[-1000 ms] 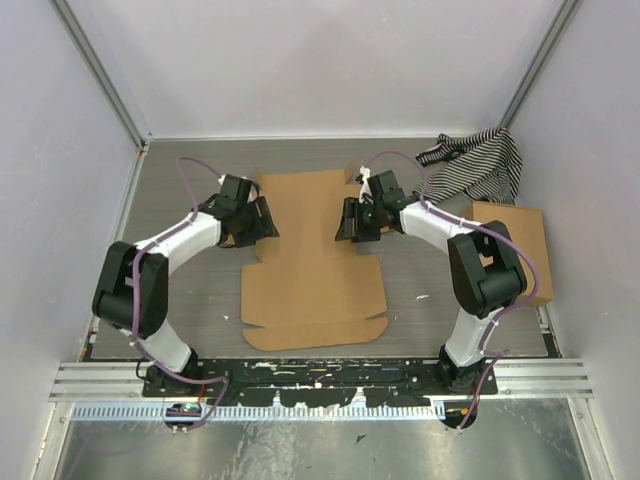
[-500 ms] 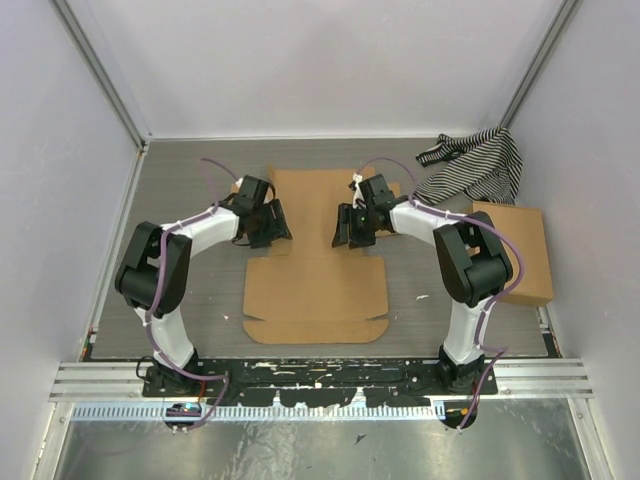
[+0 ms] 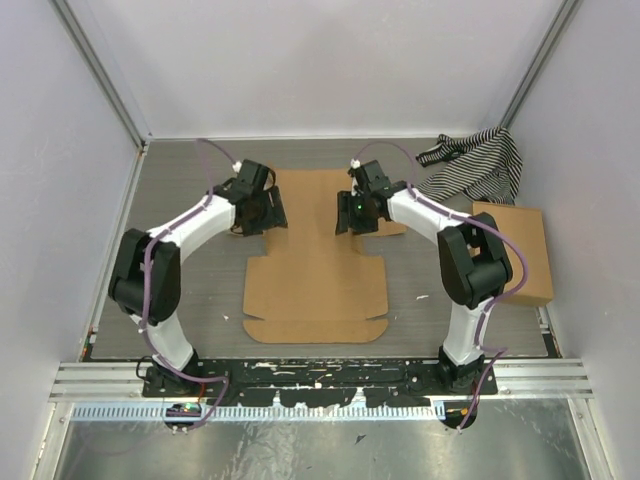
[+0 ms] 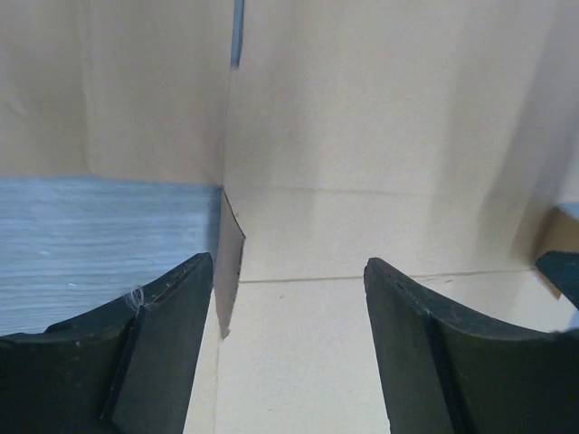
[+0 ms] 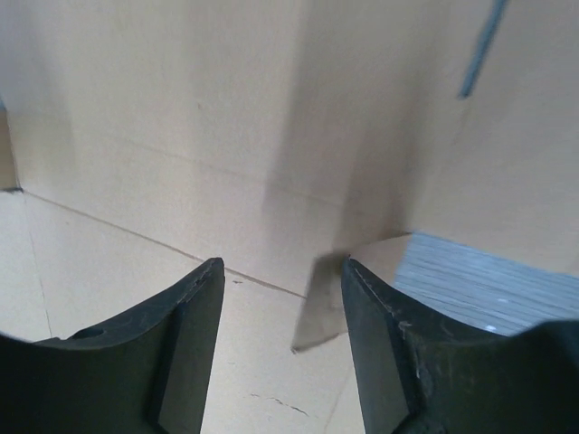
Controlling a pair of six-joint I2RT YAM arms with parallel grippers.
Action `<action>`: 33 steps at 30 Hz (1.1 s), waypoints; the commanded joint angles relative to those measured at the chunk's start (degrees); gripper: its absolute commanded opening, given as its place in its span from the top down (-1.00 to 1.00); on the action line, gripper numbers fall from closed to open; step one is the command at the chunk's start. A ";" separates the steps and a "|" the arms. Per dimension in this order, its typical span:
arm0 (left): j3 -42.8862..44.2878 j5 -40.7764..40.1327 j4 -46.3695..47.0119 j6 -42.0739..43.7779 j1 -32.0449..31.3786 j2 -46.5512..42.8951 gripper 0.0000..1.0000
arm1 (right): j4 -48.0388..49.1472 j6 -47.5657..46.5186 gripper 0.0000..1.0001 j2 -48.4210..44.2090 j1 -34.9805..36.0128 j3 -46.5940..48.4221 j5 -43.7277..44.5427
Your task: Fold the paper box
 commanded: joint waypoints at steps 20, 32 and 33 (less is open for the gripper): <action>40.61 2.67 -12.09 5.23 15.94 22.17 -0.42 | -3.61 -1.86 -0.30 6.03 -20.88 21.17 1.92; 62.06 3.77 -13.18 4.70 12.11 33.84 -0.39 | -0.76 -0.08 -0.25 2.03 -20.77 14.35 -2.52; 64.80 3.00 -14.78 5.07 11.91 35.71 -0.39 | -0.71 -0.13 -0.25 1.51 -20.79 13.92 -2.64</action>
